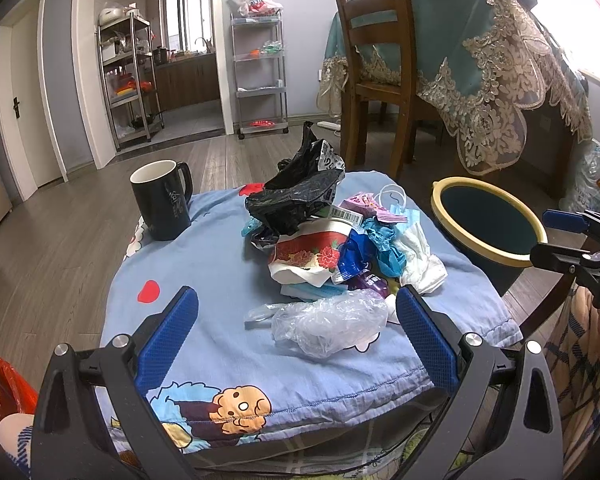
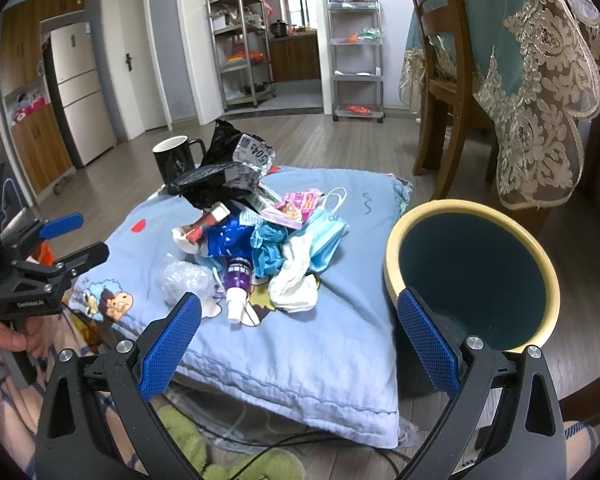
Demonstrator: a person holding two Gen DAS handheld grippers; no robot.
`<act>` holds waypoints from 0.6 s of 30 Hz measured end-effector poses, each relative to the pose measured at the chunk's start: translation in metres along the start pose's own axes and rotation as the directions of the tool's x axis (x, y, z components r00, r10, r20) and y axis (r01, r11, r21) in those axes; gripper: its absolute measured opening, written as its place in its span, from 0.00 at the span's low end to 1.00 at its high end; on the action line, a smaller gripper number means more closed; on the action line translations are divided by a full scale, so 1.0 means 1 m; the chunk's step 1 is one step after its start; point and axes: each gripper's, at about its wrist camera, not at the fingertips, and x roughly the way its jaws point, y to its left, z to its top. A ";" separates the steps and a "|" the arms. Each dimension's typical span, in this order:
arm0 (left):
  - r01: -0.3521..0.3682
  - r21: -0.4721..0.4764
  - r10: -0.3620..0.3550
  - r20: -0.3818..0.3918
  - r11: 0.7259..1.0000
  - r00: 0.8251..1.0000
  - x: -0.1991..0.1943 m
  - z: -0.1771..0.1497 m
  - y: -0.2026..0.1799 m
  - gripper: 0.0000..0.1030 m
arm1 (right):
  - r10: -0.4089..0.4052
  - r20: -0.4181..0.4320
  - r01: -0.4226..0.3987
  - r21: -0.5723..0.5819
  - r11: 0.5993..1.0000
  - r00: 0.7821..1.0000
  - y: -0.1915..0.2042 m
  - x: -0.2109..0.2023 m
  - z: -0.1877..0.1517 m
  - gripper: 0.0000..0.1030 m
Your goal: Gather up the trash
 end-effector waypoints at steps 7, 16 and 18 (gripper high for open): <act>0.000 -0.001 0.000 -0.001 1.000 1.000 0.000 0.000 0.000 0.94 | 0.001 0.000 -0.001 0.000 1.000 1.000 0.000 0.000 0.000 0.95; 0.000 -0.001 0.000 -0.003 1.000 1.000 0.000 0.000 0.000 0.94 | 0.000 -0.001 0.000 0.001 1.000 1.000 0.000 0.001 0.000 0.95; 0.000 -0.001 0.000 -0.004 1.000 1.000 0.000 -0.001 -0.001 0.94 | 0.000 -0.001 0.000 0.001 1.000 1.000 0.000 0.000 0.000 0.95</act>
